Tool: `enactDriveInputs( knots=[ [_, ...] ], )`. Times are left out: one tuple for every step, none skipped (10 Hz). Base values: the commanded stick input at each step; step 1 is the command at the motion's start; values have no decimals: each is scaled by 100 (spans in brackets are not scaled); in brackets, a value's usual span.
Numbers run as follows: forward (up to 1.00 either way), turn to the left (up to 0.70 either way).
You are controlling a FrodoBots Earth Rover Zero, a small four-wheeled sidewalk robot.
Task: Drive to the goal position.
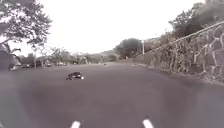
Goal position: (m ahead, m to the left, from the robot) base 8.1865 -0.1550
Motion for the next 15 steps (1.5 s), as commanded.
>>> enactDriveInputs(
  knots=[
    [50, 0],
    [50, 0],
    [50, 0],
    [50, 0],
    [50, 0],
    [50, 0],
    [50, 0],
    [50, 0],
    [50, 0],
    [50, 0],
    [50, 0],
    [50, 0],
    [50, 0],
    [50, 0],
    [50, 0]
  ],
)
